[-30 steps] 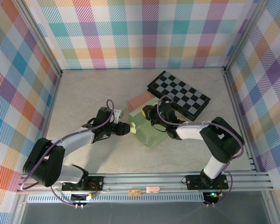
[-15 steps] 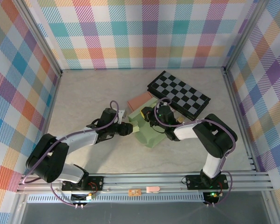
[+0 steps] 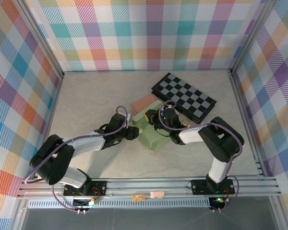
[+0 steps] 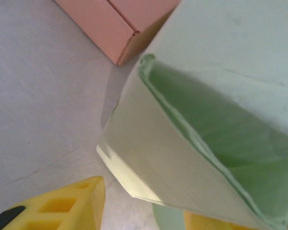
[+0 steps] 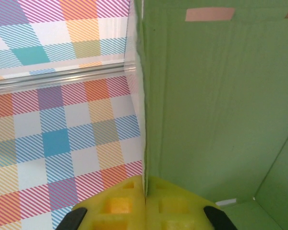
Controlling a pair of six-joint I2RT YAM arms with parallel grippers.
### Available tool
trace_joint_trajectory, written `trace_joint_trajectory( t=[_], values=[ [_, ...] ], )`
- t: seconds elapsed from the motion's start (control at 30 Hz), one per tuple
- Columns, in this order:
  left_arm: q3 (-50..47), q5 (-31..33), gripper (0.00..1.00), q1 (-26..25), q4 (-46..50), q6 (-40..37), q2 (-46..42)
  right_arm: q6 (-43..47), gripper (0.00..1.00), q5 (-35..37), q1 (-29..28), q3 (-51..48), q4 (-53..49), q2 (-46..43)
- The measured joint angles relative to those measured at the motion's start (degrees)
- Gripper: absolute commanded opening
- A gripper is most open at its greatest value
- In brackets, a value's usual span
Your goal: Fold the paper box
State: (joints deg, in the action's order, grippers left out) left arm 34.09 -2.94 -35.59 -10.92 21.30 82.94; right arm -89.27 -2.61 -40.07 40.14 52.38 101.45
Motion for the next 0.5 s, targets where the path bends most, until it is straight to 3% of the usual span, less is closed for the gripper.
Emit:
trace_joint_trajectory(
  t=[0.5],
  values=[
    [-0.5,5.6,0.42,-1.5,-4.5,3.0,4.0,0.7,0.00,0.2,0.0,0.4,3.7,2.6]
  ],
)
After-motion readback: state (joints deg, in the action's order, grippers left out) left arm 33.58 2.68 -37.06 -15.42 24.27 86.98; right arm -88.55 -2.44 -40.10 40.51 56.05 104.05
